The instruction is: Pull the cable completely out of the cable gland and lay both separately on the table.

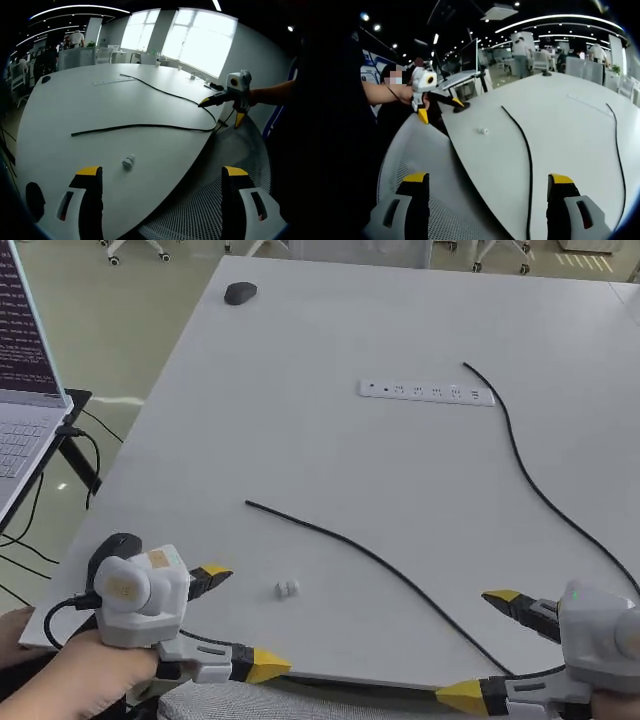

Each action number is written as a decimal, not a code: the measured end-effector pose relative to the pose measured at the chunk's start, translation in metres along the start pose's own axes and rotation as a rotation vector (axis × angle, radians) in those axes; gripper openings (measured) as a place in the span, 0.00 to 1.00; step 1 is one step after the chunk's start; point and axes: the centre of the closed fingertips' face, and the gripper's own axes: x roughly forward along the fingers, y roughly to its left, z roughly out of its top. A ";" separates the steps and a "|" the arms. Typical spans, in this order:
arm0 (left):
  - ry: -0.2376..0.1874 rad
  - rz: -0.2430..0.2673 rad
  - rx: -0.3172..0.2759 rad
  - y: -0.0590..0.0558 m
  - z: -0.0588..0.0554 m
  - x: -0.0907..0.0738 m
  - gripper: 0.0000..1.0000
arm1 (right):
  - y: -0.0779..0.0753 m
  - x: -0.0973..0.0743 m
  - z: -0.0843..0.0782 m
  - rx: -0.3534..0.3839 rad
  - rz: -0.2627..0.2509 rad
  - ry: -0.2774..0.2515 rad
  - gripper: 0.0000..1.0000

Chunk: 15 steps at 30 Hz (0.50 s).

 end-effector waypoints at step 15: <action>0.031 0.000 0.008 0.000 0.000 0.003 0.99 | -0.005 -0.003 -0.008 -0.022 0.000 0.035 0.99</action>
